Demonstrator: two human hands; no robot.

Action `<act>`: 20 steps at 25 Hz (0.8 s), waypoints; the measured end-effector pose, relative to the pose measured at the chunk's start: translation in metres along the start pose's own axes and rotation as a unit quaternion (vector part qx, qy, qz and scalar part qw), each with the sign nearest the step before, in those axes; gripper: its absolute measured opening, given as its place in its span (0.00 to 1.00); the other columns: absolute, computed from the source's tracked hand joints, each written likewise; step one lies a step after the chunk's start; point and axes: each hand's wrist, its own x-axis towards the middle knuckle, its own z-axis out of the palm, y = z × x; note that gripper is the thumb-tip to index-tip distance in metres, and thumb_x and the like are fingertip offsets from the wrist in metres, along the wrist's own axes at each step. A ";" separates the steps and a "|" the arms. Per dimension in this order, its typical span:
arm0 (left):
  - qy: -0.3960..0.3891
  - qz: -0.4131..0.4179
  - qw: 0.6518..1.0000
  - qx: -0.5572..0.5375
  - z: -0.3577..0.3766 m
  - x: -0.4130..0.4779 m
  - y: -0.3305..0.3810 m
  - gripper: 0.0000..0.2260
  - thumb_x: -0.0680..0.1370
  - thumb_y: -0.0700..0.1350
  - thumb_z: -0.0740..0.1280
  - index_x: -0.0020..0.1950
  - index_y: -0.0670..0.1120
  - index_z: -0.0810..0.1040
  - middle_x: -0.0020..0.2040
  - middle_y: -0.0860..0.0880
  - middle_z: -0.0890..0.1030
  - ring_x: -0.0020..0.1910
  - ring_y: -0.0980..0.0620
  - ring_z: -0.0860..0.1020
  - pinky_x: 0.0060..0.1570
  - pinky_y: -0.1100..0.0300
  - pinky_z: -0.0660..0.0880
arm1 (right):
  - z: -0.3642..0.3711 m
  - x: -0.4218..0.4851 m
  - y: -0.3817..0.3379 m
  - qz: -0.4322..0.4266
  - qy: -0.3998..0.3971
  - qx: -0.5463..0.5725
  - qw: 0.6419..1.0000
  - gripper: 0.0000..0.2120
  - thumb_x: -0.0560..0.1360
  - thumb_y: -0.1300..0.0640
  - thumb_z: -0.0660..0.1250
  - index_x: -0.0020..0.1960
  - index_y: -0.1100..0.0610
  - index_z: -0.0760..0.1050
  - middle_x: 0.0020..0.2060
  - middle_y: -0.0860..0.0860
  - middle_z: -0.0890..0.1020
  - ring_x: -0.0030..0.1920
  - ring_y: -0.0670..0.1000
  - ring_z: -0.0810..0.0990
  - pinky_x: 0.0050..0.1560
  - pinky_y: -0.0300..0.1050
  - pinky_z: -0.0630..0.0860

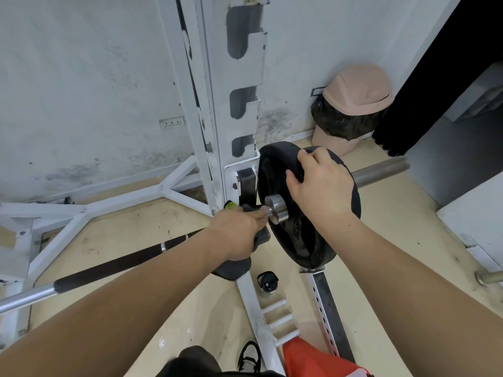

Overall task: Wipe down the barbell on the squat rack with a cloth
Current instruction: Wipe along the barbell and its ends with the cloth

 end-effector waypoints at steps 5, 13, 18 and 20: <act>-0.015 -0.086 0.996 -0.014 0.003 -0.069 -0.038 0.16 0.78 0.49 0.60 0.66 0.55 0.75 0.71 0.59 0.74 0.61 0.46 0.77 0.48 0.54 0.76 | 0.002 -0.001 0.001 0.002 0.014 0.015 1.000 0.17 0.73 0.50 0.73 0.56 0.60 0.81 0.44 0.57 0.79 0.38 0.61 0.80 0.37 0.52 0.74; 0.123 -0.070 0.990 0.014 0.004 -0.033 0.006 0.27 0.73 0.53 0.64 0.71 0.50 0.73 0.74 0.49 0.67 0.66 0.41 0.71 0.62 0.46 0.72 | 0.004 0.001 0.002 0.000 0.018 0.009 1.000 0.17 0.73 0.49 0.72 0.56 0.60 0.81 0.45 0.58 0.79 0.38 0.61 0.79 0.37 0.51 0.71; 0.114 -0.124 0.983 0.068 0.026 -0.029 0.004 0.29 0.77 0.56 0.67 0.78 0.51 0.66 0.77 0.51 0.65 0.64 0.42 0.72 0.58 0.48 0.75 | -0.005 0.003 -0.002 0.012 -0.022 0.003 1.000 0.17 0.74 0.49 0.71 0.57 0.60 0.80 0.48 0.58 0.80 0.42 0.61 0.80 0.42 0.53 0.73; 0.123 -0.153 0.980 0.045 0.024 -0.032 -0.004 0.21 0.78 0.51 0.66 0.71 0.51 0.72 0.70 0.51 0.73 0.61 0.44 0.74 0.52 0.50 0.76 | -0.015 -0.001 -0.007 0.002 -0.019 0.008 1.000 0.17 0.74 0.51 0.72 0.58 0.61 0.80 0.52 0.59 0.79 0.50 0.62 0.79 0.50 0.56 0.75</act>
